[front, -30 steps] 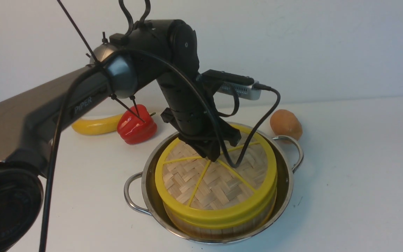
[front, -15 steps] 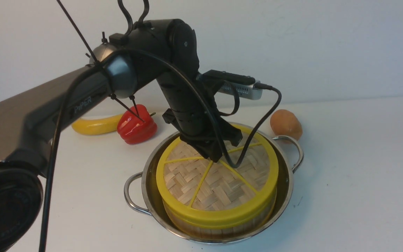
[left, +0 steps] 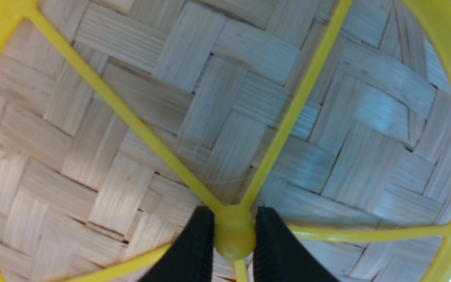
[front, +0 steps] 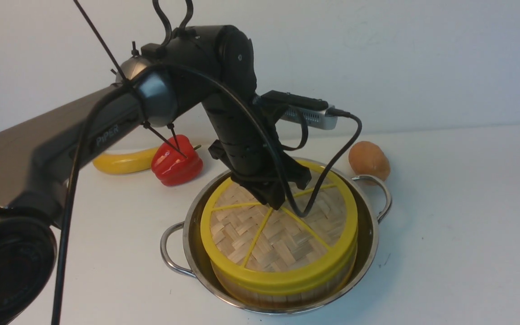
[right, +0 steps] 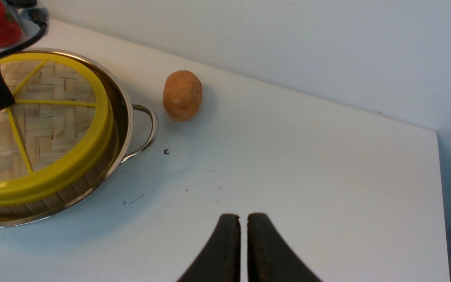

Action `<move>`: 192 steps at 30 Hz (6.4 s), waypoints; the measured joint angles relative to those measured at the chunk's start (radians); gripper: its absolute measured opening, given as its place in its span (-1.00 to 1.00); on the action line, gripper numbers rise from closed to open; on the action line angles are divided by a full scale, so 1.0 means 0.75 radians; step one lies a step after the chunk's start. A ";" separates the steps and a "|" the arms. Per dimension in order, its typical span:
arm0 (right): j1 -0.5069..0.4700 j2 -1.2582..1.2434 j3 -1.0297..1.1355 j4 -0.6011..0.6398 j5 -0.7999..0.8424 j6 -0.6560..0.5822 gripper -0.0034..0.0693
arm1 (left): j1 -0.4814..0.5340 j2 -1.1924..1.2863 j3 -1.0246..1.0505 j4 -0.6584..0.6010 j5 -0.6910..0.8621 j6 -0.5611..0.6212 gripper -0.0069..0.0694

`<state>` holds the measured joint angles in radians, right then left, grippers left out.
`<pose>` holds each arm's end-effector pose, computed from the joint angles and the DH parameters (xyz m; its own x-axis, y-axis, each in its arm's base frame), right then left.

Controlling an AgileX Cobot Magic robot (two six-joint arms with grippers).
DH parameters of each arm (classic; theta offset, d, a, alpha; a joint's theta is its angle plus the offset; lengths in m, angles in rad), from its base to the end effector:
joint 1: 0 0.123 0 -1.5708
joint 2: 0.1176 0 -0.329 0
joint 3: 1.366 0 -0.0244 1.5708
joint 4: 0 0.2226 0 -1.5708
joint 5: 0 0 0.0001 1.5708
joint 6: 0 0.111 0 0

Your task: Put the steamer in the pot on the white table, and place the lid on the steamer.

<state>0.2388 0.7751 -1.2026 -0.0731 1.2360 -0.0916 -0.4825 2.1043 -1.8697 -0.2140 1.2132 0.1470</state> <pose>0.0587 0.0064 0.4369 -0.6153 -0.2683 -0.7412 -0.2583 0.9570 -0.1319 0.3853 -0.2268 0.2699 -0.8277 0.5121 -0.2294 0.5530 0.8139 -0.1784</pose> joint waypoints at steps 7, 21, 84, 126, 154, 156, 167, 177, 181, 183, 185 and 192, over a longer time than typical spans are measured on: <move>0.000 0.000 0.000 0.000 0.000 0.000 -0.75 | 0.001 0.012 -0.009 -0.014 0.008 0.009 -0.51; 0.000 0.000 0.000 0.000 0.000 0.000 -0.75 | 0.001 0.021 -0.013 -0.020 0.015 0.015 -0.51; 0.006 -0.544 0.613 -0.222 -0.272 0.235 -0.90 | -0.003 -2.045 1.699 0.632 -0.879 -0.377 -0.85; 0.006 -0.544 0.614 0.239 -0.271 0.377 -0.54 | 0.836 -2.796 2.418 0.881 -1.311 -0.726 -0.71; 0.006 -0.544 0.615 0.239 -0.273 0.378 -0.35 | 0.839 -2.804 2.501 0.263 -1.393 -0.004 -0.65; 0.006 -0.544 0.615 0.239 -0.273 0.378 -0.35 | 0.839 -2.804 2.501 0.251 -1.391 0.037 -0.63; 0.006 -0.544 0.615 0.239 -0.273 0.378 -0.27 | 0.839 -2.806 2.501 0.235 -1.389 0.087 -0.60; 0.006 -0.544 0.615 0.231 -0.273 0.360 -0.25 | 0.839 -2.806 2.501 0.235 -1.389 0.087 -0.60; -0.069 -0.545 0.647 0.159 -0.384 0.237 -0.25 | 0.839 -2.806 2.501 0.235 -1.389 0.087 -0.60; -0.152 -0.564 0.705 0.132 -0.539 0.179 -0.25 | 0.839 -2.806 2.501 0.235 -1.389 0.087 -0.60; -0.237 -0.607 0.810 0.114 -0.705 0.145 -0.25 | 0.839 -2.806 2.501 0.235 -1.389 0.087 -0.58; -0.443 -0.831 1.224 0.121 -1.082 0.138 -0.25 | 0.839 -2.806 2.501 0.235 -1.389 0.087 -0.55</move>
<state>-0.0931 0.1519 -0.2843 0.0173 0.4243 0.0120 0.1469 0.0000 0.0062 -0.0377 0.1711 0.2126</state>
